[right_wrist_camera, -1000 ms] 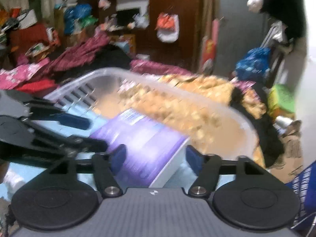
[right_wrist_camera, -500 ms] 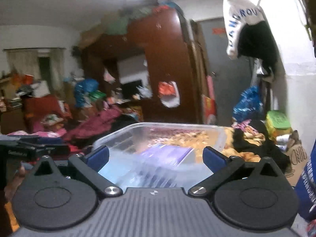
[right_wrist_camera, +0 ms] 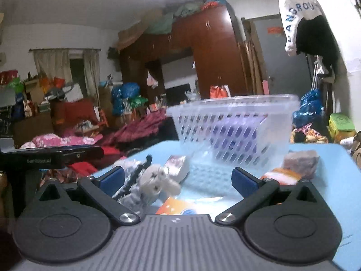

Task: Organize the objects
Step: 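Reach the right tool to the white plush toy and grasp it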

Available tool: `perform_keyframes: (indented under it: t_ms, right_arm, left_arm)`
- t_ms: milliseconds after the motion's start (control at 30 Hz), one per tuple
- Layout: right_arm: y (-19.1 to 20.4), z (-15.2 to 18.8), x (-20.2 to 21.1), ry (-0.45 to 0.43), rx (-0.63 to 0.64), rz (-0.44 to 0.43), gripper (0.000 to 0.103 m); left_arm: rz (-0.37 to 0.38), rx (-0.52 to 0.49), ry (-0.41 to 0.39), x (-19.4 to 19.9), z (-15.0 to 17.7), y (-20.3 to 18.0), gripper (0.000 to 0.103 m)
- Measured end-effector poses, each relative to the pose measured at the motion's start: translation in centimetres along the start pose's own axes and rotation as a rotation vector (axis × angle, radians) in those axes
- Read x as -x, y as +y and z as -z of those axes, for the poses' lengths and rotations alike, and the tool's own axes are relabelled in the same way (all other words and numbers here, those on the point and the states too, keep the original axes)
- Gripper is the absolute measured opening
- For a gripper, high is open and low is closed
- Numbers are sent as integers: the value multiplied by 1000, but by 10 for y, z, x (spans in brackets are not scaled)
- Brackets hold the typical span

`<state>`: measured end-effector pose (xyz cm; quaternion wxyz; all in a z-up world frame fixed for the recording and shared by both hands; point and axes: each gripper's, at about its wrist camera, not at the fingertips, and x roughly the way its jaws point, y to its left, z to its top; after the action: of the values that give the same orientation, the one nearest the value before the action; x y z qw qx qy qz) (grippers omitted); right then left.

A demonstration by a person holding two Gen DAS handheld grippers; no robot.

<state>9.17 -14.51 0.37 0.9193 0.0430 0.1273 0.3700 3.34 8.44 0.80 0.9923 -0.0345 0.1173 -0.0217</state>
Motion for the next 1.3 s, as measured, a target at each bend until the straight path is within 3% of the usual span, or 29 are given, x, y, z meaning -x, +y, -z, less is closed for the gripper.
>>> perform_keyframes:
  t_ms: [133, 400, 667, 767, 1033, 1300]
  right_arm:
    - [7, 8, -7, 30, 11, 5, 103]
    - [14, 18, -5, 12, -8, -16, 103]
    - [22, 18, -32, 85, -16, -50, 73]
    - [21, 17, -33, 86, -36, -70, 70]
    - [33, 20, -38, 124, -27, -84, 59]
    - [32, 22, -37, 133, -33, -100, 49]
  left_arm:
    - [0, -23, 32, -11, 15, -2, 86]
    - [30, 9, -6, -11, 31, 0, 86]
    - [52, 72, 3, -20, 35, 13, 84]
    - [79, 99, -2, -22, 34, 17, 84]
    - [136, 156, 19, -36, 42, 23, 68]
    - [180, 150, 16, -42, 46, 20, 55]
